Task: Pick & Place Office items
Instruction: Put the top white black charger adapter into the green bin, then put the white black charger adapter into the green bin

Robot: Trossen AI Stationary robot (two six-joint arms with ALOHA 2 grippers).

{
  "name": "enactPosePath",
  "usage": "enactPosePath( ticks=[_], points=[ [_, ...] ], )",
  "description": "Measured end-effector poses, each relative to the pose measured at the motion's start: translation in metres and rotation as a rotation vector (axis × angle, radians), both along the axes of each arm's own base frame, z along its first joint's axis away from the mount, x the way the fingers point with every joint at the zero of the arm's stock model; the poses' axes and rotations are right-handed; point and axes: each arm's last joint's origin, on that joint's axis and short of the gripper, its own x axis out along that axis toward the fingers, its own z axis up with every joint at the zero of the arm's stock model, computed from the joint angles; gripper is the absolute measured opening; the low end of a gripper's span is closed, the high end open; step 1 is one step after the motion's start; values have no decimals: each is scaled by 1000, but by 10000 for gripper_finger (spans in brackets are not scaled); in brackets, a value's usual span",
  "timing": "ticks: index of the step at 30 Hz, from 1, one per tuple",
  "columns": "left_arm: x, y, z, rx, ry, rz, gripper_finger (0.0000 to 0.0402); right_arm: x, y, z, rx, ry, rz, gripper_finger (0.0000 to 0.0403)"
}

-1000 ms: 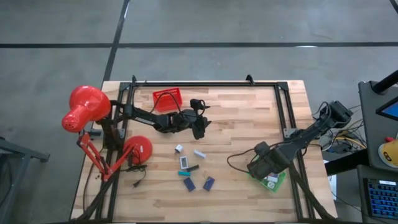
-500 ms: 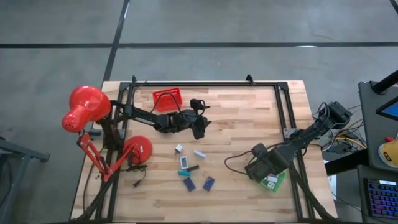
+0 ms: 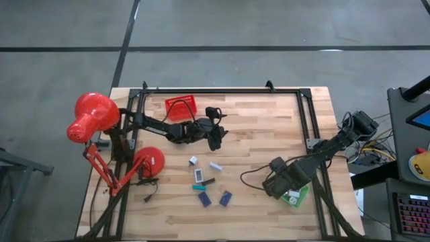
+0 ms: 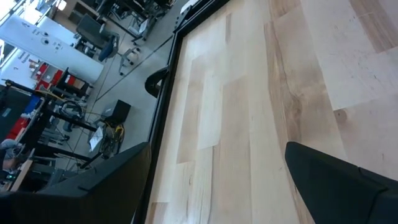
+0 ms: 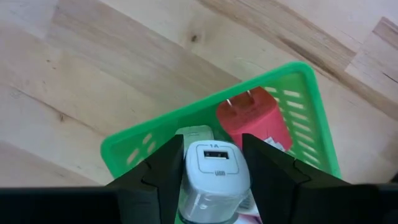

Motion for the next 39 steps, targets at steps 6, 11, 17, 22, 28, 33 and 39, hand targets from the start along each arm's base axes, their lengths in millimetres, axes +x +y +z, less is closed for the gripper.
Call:
enactPosePath(
  ticks=[6,11,17,22,28,33,39],
  points=[
    [0,0,0,0,2,0,376,2,1,0,12,-17,14,167],
    [0,0,0,0,2,0,376,2,2,0,16,-21,23,179],
    [0,0,0,0,2,0,376,2,2,0,17,-21,25,191],
    [0,0,0,0,2,0,376,2,2,0,17,-22,25,197],
    [0,0,0,0,3,0,376,2,2,0,18,-23,25,199],
    [0,0,0,0,3,0,376,3,2,1,22,-27,22,199],
    [0,0,0,0,3,0,376,4,3,5,33,-29,20,199]
  ],
)
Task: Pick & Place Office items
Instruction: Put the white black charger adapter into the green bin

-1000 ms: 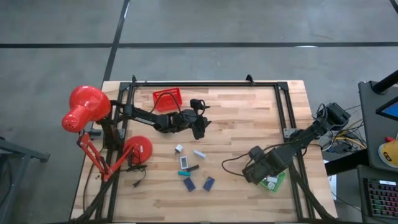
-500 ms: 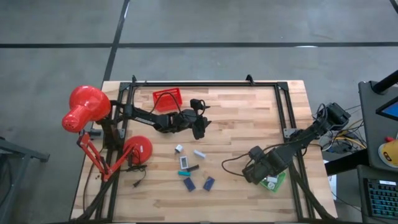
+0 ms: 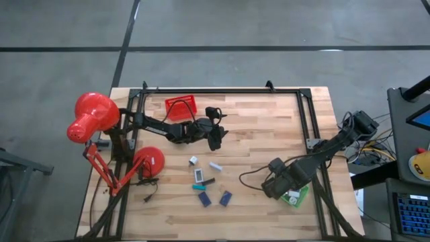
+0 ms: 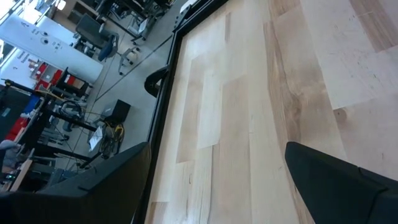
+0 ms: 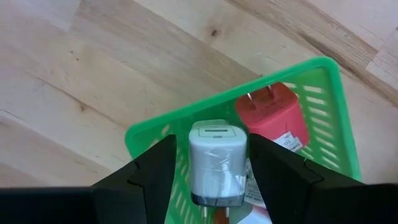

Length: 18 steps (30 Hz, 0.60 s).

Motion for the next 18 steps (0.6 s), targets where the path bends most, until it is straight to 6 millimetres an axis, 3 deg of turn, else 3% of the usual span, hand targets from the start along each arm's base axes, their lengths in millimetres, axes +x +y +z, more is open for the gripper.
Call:
enactPosePath(
  ticks=[9,18],
  points=[
    [0,0,0,0,0,0,376,-4,-7,31,-98,-51,41,199],
    [0,0,0,0,0,0,376,-10,-28,68,-374,-380,95,199]
  ],
)
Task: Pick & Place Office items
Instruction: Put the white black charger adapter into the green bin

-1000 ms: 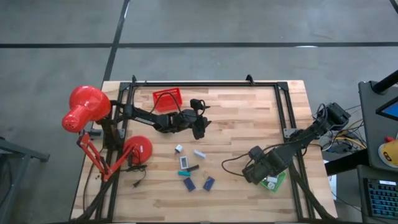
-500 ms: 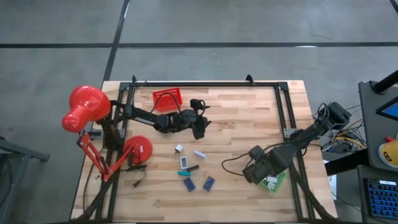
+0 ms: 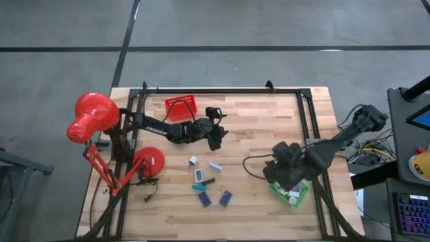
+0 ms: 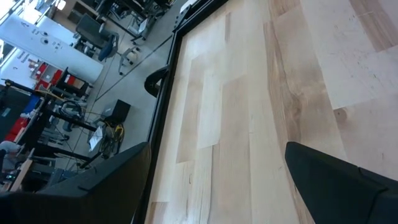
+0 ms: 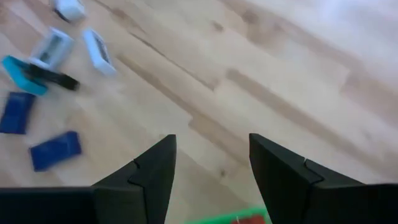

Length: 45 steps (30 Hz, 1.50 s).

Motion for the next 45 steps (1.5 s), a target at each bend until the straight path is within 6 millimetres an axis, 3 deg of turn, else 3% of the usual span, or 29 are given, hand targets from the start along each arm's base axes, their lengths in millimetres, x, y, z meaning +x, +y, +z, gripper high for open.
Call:
enactPosePath(
  ticks=[10,15,17,22,26,33,45],
  points=[
    [0,0,0,0,0,0,376,-2,-60,-1,-209,-176,136,199],
    [0,0,0,0,0,0,376,-2,-93,-3,-332,-354,303,199],
    [0,0,0,0,0,-1,376,-6,-105,-9,-347,-400,350,199],
    [0,0,0,0,0,0,376,-20,-131,-33,-400,-451,259,199],
    [0,0,0,0,0,-1,376,-25,-135,-48,-381,-522,356,199],
    [0,0,0,0,0,-1,376,-30,-135,-54,-700,-707,454,199],
    [0,0,0,0,0,-1,376,-36,-147,-73,-734,-646,393,199]
  ],
)
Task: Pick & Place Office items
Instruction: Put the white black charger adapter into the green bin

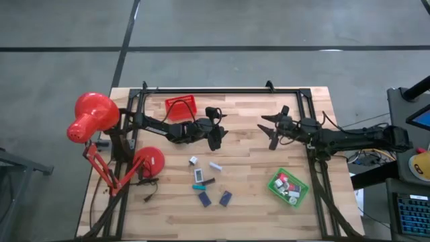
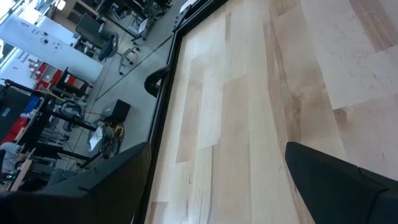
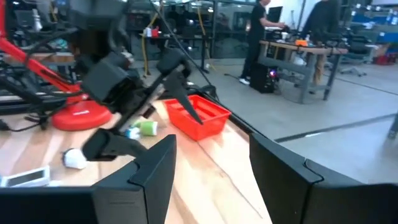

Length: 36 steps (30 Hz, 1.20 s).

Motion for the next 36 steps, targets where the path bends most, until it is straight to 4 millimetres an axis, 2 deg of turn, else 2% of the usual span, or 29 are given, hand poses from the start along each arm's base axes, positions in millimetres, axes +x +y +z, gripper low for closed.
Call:
enactPosePath(
  ticks=[9,36],
  points=[
    [0,0,0,0,0,0,376,-2,-3,-9,124,10,-29,199],
    [1,0,3,-19,-46,11,376,-3,-3,-11,113,24,-28,199]
  ],
)
